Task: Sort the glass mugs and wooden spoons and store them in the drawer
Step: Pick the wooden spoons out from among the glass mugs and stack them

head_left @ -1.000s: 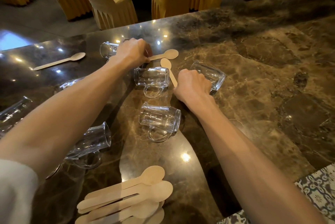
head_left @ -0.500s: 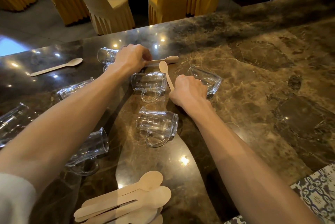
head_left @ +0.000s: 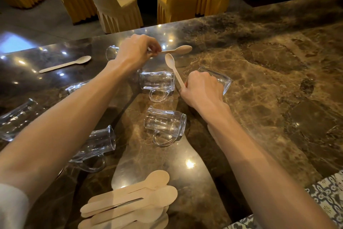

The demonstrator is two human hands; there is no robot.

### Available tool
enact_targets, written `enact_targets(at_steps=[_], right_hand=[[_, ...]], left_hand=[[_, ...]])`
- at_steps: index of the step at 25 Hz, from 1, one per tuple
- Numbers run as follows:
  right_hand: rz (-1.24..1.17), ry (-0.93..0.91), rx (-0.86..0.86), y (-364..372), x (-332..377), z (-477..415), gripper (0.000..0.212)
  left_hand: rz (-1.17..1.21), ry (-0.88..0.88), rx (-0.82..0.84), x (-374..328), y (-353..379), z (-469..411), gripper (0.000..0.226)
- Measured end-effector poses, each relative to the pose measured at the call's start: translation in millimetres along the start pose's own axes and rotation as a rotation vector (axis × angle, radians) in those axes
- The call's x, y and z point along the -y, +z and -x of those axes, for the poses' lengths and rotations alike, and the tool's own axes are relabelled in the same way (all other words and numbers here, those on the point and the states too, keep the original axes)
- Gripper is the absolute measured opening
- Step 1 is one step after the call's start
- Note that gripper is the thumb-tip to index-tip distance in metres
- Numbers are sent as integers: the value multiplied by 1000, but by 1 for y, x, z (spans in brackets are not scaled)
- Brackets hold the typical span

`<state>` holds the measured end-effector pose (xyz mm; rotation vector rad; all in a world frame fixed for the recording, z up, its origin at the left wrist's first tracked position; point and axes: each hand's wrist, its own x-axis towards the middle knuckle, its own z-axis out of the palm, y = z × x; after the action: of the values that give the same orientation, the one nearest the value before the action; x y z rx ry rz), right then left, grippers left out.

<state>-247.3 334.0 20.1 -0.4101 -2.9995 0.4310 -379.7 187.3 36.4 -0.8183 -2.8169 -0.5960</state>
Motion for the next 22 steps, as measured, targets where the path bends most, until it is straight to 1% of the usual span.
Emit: enact_targets(at_steps=[6, 10, 12, 15, 19, 22], right_hand=[[37, -14, -96, -12, -5, 13, 17], [22, -112, -160, -19, -6, 28, 17], [-13, -159, -177, -23, -8, 35, 18], [-35, -229, -150, -30, -6, 51, 19], [-71, -299, -113, -38, -4, 72, 15], [-76, -349, -107, -41, -4, 86, 13]], left_hand=[[8, 25, -9, -8, -32, 16, 19], [85, 46, 6, -14, -56, 35, 21], [125, 79, 41, -16, -65, 44, 23], [132, 119, 110, -17, -74, 61, 25], [192, 121, 210, -19, -84, 87, 21], [210, 117, 275, -18, -91, 105, 22]])
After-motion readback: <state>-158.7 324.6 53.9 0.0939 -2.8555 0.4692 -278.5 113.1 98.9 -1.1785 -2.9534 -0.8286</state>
